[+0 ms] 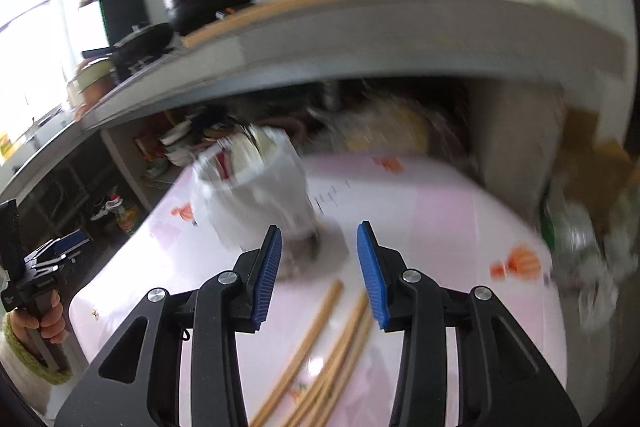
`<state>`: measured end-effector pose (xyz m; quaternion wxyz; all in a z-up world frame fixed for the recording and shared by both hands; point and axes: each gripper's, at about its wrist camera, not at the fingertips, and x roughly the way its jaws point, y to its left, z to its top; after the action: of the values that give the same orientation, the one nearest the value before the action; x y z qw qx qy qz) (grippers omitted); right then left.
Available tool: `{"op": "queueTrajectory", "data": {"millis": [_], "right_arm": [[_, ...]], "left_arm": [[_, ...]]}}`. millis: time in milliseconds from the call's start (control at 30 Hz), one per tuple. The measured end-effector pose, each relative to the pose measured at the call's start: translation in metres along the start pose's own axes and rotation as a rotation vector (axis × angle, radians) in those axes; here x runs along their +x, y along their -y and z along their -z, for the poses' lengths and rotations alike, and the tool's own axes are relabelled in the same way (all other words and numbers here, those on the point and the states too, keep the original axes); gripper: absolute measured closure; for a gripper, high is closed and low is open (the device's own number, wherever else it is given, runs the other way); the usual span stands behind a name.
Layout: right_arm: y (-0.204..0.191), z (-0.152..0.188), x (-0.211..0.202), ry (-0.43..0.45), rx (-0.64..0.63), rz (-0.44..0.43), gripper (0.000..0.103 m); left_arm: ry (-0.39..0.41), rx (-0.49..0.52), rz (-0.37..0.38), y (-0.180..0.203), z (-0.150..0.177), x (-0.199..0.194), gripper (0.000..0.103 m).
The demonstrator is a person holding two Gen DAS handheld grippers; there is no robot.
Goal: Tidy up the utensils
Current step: 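Return the right tool to the chopsticks while the left tool moves toward them, then position the open left tool over a single wooden chopstick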
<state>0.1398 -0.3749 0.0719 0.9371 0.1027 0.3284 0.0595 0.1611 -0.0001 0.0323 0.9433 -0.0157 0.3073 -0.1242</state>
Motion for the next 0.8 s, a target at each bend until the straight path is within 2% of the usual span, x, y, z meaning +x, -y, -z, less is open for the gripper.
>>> {"op": "queueTrajectory", "data": {"millis": [233,367,533,800], "right_arm": [[0.019,0.067,0.007,-0.113,0.147,0.085,0.064],[0.020,0.093,0.011,-0.151,0.180,0.109,0.064],[0.024,0.112,0.011,-0.167,0.195,0.128,0.064],[0.034,0.120,0.007,-0.162,0.207,0.165,0.064]], "left_arm": [[-0.055,0.027,0.057,0.027,0.015,0.014,0.020],[-0.100,0.071,0.099,0.053,0.028,0.024,0.020],[-0.139,0.137,0.155,0.089,0.038,0.038,0.020],[-0.166,0.214,0.213,0.140,0.036,0.067,0.021]]}}
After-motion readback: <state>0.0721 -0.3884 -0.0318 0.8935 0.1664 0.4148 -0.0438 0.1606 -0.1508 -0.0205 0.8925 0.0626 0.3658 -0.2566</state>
